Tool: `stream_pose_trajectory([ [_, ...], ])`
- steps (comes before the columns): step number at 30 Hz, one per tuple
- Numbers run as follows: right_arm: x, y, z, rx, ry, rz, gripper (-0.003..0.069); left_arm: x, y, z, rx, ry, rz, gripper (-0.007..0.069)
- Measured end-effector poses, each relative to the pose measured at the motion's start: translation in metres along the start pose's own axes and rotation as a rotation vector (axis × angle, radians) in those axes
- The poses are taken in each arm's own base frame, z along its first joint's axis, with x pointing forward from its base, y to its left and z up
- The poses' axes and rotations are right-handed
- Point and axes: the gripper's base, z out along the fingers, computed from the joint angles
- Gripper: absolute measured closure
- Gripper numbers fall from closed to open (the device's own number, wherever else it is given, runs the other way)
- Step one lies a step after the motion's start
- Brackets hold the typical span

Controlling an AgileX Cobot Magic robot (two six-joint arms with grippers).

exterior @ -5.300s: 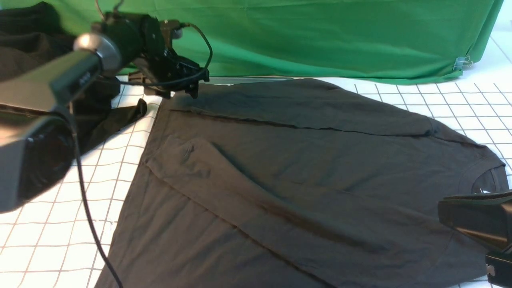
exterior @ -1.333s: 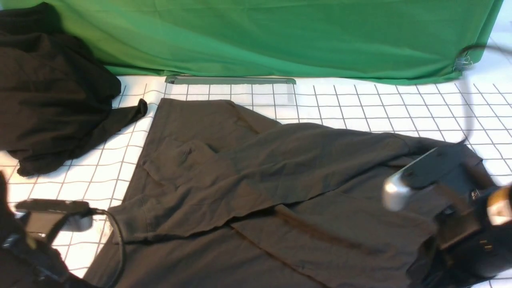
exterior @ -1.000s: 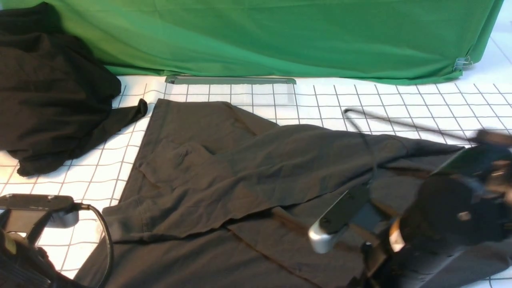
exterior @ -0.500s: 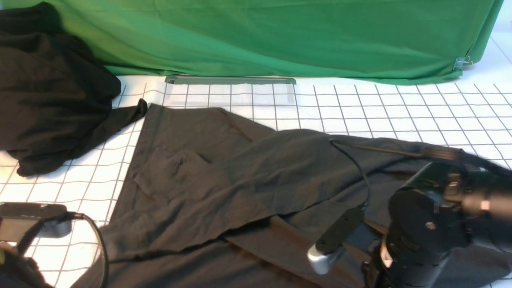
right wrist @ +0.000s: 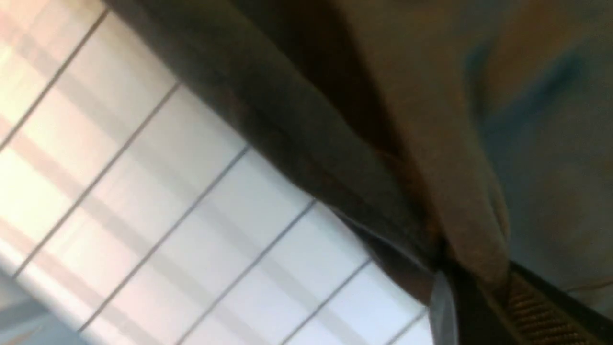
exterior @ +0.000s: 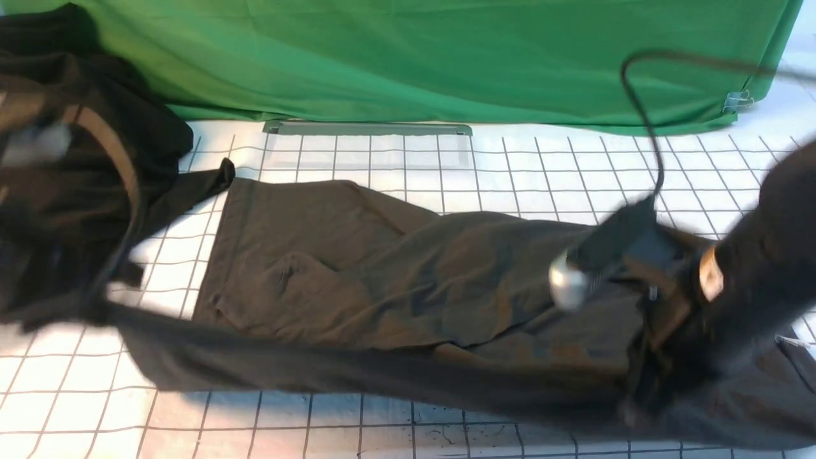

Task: Fold a long-sleeved shirt over a white checkered tablecloth.
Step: 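Fold the black garment in half by bringing its near edge over to the far edge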

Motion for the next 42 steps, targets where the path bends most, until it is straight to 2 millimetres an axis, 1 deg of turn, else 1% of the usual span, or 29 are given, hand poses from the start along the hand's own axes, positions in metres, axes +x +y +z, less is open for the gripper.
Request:
stream_pose_trajectory([
  [1, -0.001, -0.002, 0.000, 0.002, -0.002, -0.005, 0.0626, -0.004, -0.001, 0.004, -0.002, 0.009, 0.001, 0.0606],
  [2, -0.016, -0.018, 0.000, 0.015, -0.009, -0.001, 0.0626, -0.031, -0.007, 0.015, -0.017, 0.003, 0.009, 0.0606],
  [3, -0.019, -0.021, 0.000, 0.017, -0.010, 0.003, 0.0626, -0.036, -0.007, 0.014, -0.019, -0.008, 0.009, 0.0606],
  [4, -0.024, -0.025, 0.001, 0.022, -0.012, -0.002, 0.0627, -0.045, -0.008, 0.021, -0.027, 0.003, 0.008, 0.0606],
  [5, -0.036, -0.035, 0.002, 0.030, -0.019, -0.004, 0.0627, -0.067, -0.008, 0.034, -0.040, 0.006, -0.003, 0.0606],
  [6, -0.045, -0.042, 0.003, 0.037, -0.027, -0.002, 0.0627, -0.078, -0.008, 0.041, -0.042, 0.010, -0.009, 0.0606],
  [8, -0.060, -0.053, 0.004, 0.046, -0.043, 0.009, 0.0627, -0.101, -0.003, 0.054, -0.040, 0.012, -0.029, 0.0606],
  [11, -0.089, -0.075, 0.010, 0.067, -0.078, 0.028, 0.0627, -0.138, 0.010, 0.089, -0.025, 0.037, -0.073, 0.0606],
  [12, -0.090, -0.076, 0.010, 0.068, -0.080, 0.029, 0.0627, -0.140, 0.010, 0.092, -0.025, 0.037, -0.071, 0.0606],
  [13, -0.104, -0.086, 0.017, 0.076, -0.094, 0.038, 0.0627, -0.154, 0.017, 0.111, -0.019, 0.049, -0.089, 0.0606],
  [15, -0.119, -0.098, 0.029, 0.084, -0.106, 0.047, 0.0627, -0.167, 0.023, 0.139, -0.023, 0.074, -0.105, 0.0606],
  [17, -0.132, -0.106, 0.043, 0.091, -0.119, 0.050, 0.0627, -0.176, 0.026, 0.158, -0.027, 0.081, -0.111, 0.0606],
  [18, -0.139, -0.112, 0.054, 0.102, -0.130, 0.050, 0.0626, -0.180, 0.027, 0.178, -0.036, 0.100, -0.106, 0.0606],
  [19, -0.140, -0.112, 0.054, 0.104, -0.135, 0.050, 0.0626, -0.181, 0.027, 0.176, -0.036, 0.094, -0.105, 0.0606],
  [20, -0.149, -0.120, 0.068, 0.116, -0.153, 0.052, 0.0612, -0.184, 0.028, 0.198, -0.044, 0.114, -0.103, 0.0606],
  [22, -0.156, -0.125, 0.080, 0.128, -0.171, 0.052, 0.0575, -0.187, 0.028, 0.215, -0.046, 0.123, -0.103, 0.0606],
  [24, -0.163, -0.132, 0.094, 0.143, -0.195, 0.056, 0.0463, -0.188, 0.030, 0.239, -0.053, 0.142, -0.099, 0.0606],
  [27, -0.164, -0.133, 0.096, 0.144, -0.197, 0.065, 0.0350, -0.186, 0.030, 0.257, -0.056, 0.165, -0.100, 0.0606],
  [29, -0.162, -0.133, 0.090, 0.138, -0.184, 0.084, 0.0274, -0.185, 0.032, 0.264, -0.069, 0.172, -0.092, 0.0606],
  [31, -0.160, -0.132, 0.086, 0.136, -0.164, 0.093, 0.0270, -0.185, 0.032, 0.264, -0.073, 0.167, -0.089, 0.0606],
  [32, -0.155, -0.133, 0.076, 0.129, -0.140, 0.112, 0.0295, -0.185, 0.033, 0.264, -0.080, 0.163, -0.085, 0.0606],
  [34, -0.145, -0.141, 0.063, 0.124, -0.102, 0.144, 0.0391, -0.186, 0.034, 0.263, -0.094, 0.155, -0.076, 0.0606],
  [36, -0.131, -0.157, 0.054, 0.127, -0.070, 0.195, 0.0508, -0.187, 0.035, 0.263, -0.099, 0.153, -0.069, 0.0606],
  [37, -0.118, -0.171, 0.053, 0.127, -0.038, 0.241, 0.0575, -0.187, 0.035, 0.263, -0.103, 0.154, -0.061, 0.0606],
  [38, -0.116, -0.174, 0.053, 0.128, -0.035, 0.251, 0.0584, -0.187, 0.035, 0.263, -0.104, 0.154, -0.058, 0.0606],
  [39, -0.097, -0.194, 0.057, 0.110, 0.003, 0.334, 0.0624, -0.186, 0.036, 0.263, -0.107, 0.157, -0.049, 0.0606],
  [40, -0.081, -0.208, 0.062, 0.087, 0.034, 0.393, 0.0630, -0.187, 0.036, 0.263, -0.106, 0.157, -0.043, 0.0606],
  [41, -0.079, -0.210, 0.064, 0.082, 0.038, 0.404, 0.0629, -0.187, 0.036, 0.263, -0.106, 0.157, -0.041, 0.0606],
  [42, -0.060, -0.223, 0.071, 0.039, 0.064, 0.478, 0.0608, -0.187, 0.036, 0.263, -0.105, 0.158, -0.032, 0.0606],
])
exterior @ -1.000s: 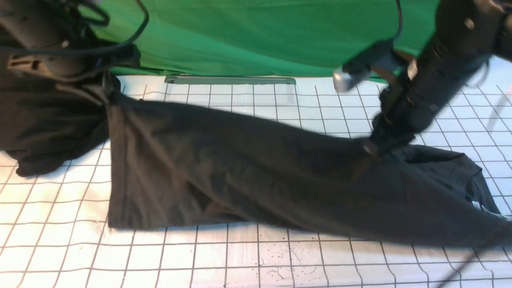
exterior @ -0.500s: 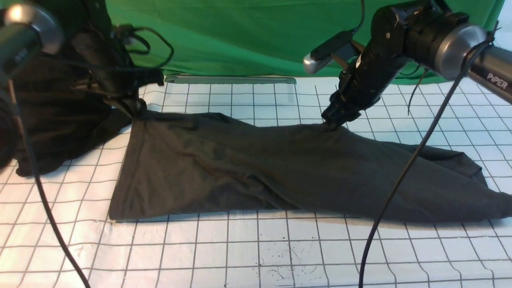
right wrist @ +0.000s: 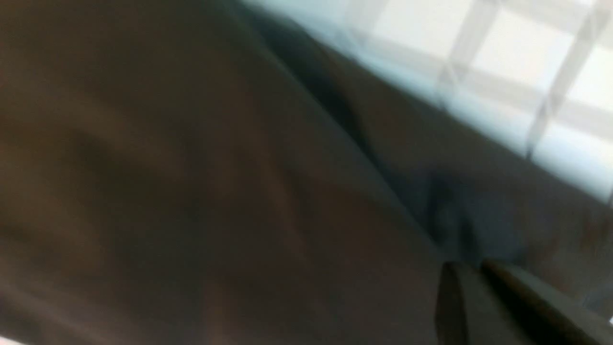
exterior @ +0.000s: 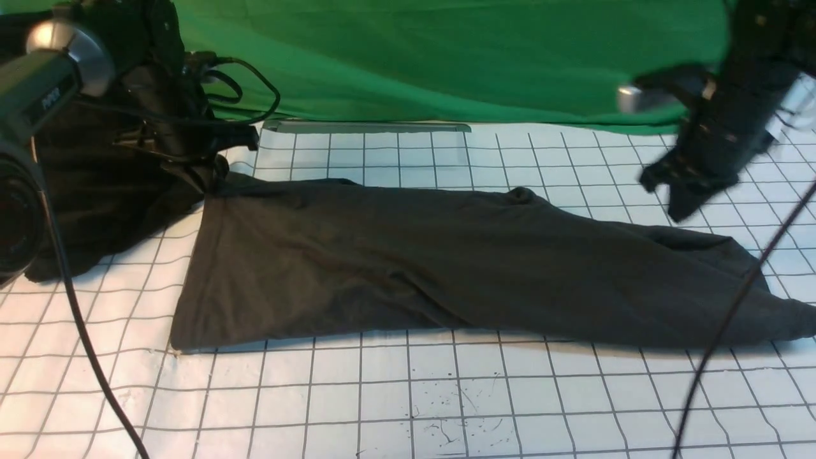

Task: Fold a long-sleeved shirt over a white checkered tablecloth.
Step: 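Fold the black garment in half by bringing its near edge over to the far edge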

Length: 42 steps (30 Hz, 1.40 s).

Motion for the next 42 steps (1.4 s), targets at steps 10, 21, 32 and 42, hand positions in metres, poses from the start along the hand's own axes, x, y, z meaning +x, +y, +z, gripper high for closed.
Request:
stream_pose_trajectory([
  [10, 0.011, -0.016, 0.026, -0.081, -0.011, -0.015, 0.0174, 0.000, -0.001, -0.001, 0.013, -0.001, 0.020, 0.0605],
  [21, 0.009, -0.019, 0.052, -0.088, 0.018, -0.004, 0.0610, -0.001, -0.001, -0.001, 0.014, -0.003, 0.035, 0.0605],
  [32, -0.014, -0.024, -0.014, 0.039, -0.238, -0.036, 0.0650, -0.003, -0.002, -0.001, 0.023, -0.026, 0.039, 0.0605],
  [42, -0.024, -0.037, 0.048, 0.084, -0.210, -0.006, 0.0522, -0.004, -0.002, -0.001, 0.021, -0.037, 0.040, 0.0605],
])
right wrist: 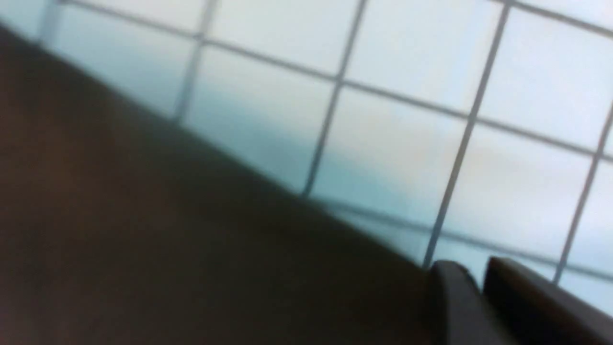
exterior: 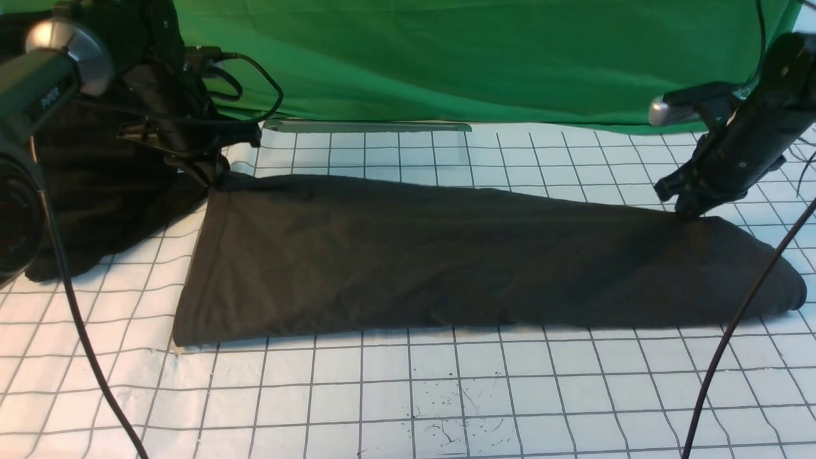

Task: Fold a long-sleeved shirt over a white checkered tablecloth.
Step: 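Fold the black garment in half by bringing its near edge over to the far edge, then pull the folded dark garment lengthwise by its ends to straighten it flat on the table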

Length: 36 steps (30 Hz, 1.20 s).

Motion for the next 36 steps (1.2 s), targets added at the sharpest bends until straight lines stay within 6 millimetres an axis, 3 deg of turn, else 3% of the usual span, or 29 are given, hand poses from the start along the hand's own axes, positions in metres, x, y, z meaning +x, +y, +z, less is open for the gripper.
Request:
stream_pose_trajectory([
  [1, -0.001, -0.001, 0.002, 0.007, -0.013, 0.003, 0.0449, 0.000, 0.000, 0.000, 0.000, -0.004, 0.000, 0.0605],
  [2, -0.001, -0.001, 0.002, 0.008, -0.015, 0.004, 0.0449, 0.000, 0.000, 0.000, 0.000, -0.005, 0.000, 0.0605],
  [3, -0.004, -0.001, 0.000, 0.014, -0.029, 0.010, 0.0353, 0.000, 0.000, 0.000, 0.001, -0.005, 0.000, 0.0605],
  [8, -0.011, -0.001, -0.011, 0.013, -0.024, 0.016, 0.0232, -0.001, 0.000, 0.000, -0.003, -0.012, 0.002, 0.0575],
  [12, -0.015, -0.001, -0.024, 0.002, 0.013, 0.041, 0.0256, -0.003, 0.002, 0.000, -0.020, -0.027, 0.013, 0.0485],
  [13, -0.016, 0.000, -0.034, -0.007, 0.049, 0.042, 0.0305, -0.004, 0.005, -0.001, -0.050, -0.041, 0.030, 0.0401],
  [14, -0.018, 0.000, -0.036, -0.007, 0.047, 0.042, 0.0318, -0.005, 0.005, -0.002, -0.055, -0.042, 0.033, 0.0391],
  [16, -0.019, 0.003, -0.058, -0.010, 0.064, 0.043, 0.0424, -0.009, 0.012, -0.011, -0.131, -0.049, 0.040, 0.0237],
  [20, -0.022, 0.007, -0.097, 0.001, 0.008, 0.040, 0.0515, -0.014, 0.013, -0.031, -0.140, -0.037, 0.006, 0.0137],
  [23, -0.021, 0.011, -0.121, 0.008, -0.034, 0.034, 0.0547, -0.017, 0.005, -0.042, -0.049, -0.043, 0.005, 0.0165],
  [25, -0.018, 0.017, -0.147, 0.012, -0.075, 0.024, 0.0564, -0.016, -0.013, -0.054, 0.129, -0.043, 0.024, 0.0317],
  [26, -0.016, 0.019, -0.154, 0.013, -0.084, 0.022, 0.0566, -0.016, -0.020, -0.056, 0.164, -0.047, 0.048, 0.0403],
  [27, -0.016, 0.019, -0.154, 0.012, -0.085, 0.022, 0.0566, -0.016, -0.023, -0.056, 0.177, -0.046, 0.054, 0.0421],
  [29, -0.011, 0.021, -0.164, 0.007, -0.102, 0.024, 0.0567, -0.014, -0.041, -0.055, 0.190, -0.048, 0.136, 0.0560],
  [31, -0.009, 0.023, -0.166, 0.006, -0.109, 0.023, 0.0567, -0.012, -0.052, -0.049, 0.186, -0.035, 0.176, 0.0600],
  [32, -0.007, 0.024, -0.164, 0.004, -0.104, 0.022, 0.0567, -0.007, -0.065, -0.033, 0.181, -0.004, 0.209, 0.0615],
  [36, -0.003, 0.027, -0.159, -0.002, -0.080, 0.018, 0.0566, 0.004, -0.077, 0.011, 0.169, 0.084, 0.239, 0.0624],
])
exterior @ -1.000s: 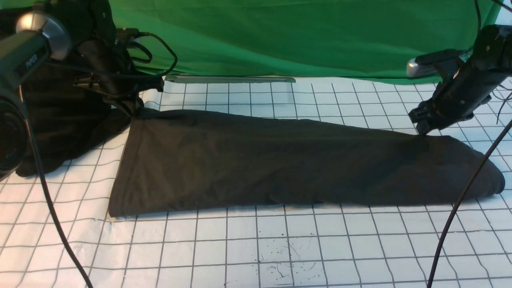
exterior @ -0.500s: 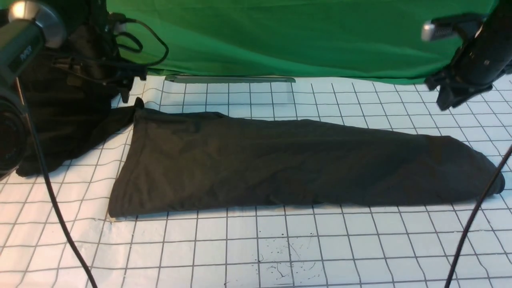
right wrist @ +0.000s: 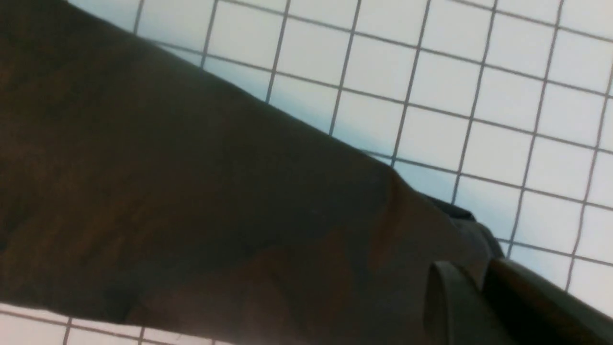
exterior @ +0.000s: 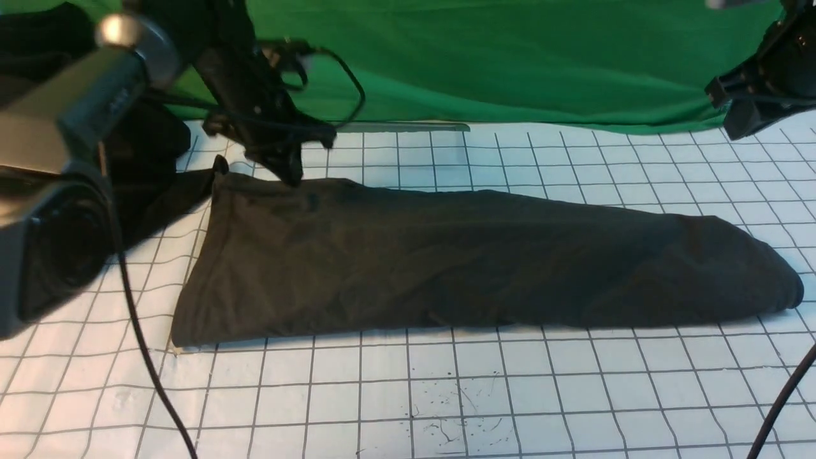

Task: Fold a long-sleeved shirt over a white checkered tablecloth.
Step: 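Pull the folded dark garment lengthwise by its ends to straighten it flat on the table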

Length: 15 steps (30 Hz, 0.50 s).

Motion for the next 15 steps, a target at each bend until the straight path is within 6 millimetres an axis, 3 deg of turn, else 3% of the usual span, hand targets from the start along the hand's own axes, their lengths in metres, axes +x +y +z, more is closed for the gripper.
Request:
stream_pose_trajectory([
  [2, 0.002, 0.001, 0.000, -0.005, 0.024, 0.000, 0.0566, 0.006, 0.008, 0.026, -0.062, 0.061, 0.020, 0.0624],
  [10, 0.025, 0.001, -0.008, 0.035, 0.095, 0.021, 0.0565, 0.004, 0.033, 0.018, -0.212, 0.035, -0.056, 0.0623],
  [13, 0.043, -0.003, -0.011, 0.076, 0.141, 0.018, 0.0550, 0.001, 0.034, -0.008, -0.200, -0.004, -0.062, 0.0623],
  [14, 0.054, -0.011, -0.007, 0.089, 0.175, 0.045, 0.0521, -0.003, 0.031, -0.037, -0.176, -0.061, -0.063, 0.0623],
  [15, 0.060, -0.018, -0.004, 0.094, 0.193, 0.078, 0.0494, -0.004, 0.028, -0.053, -0.163, -0.094, -0.068, 0.0623],
])
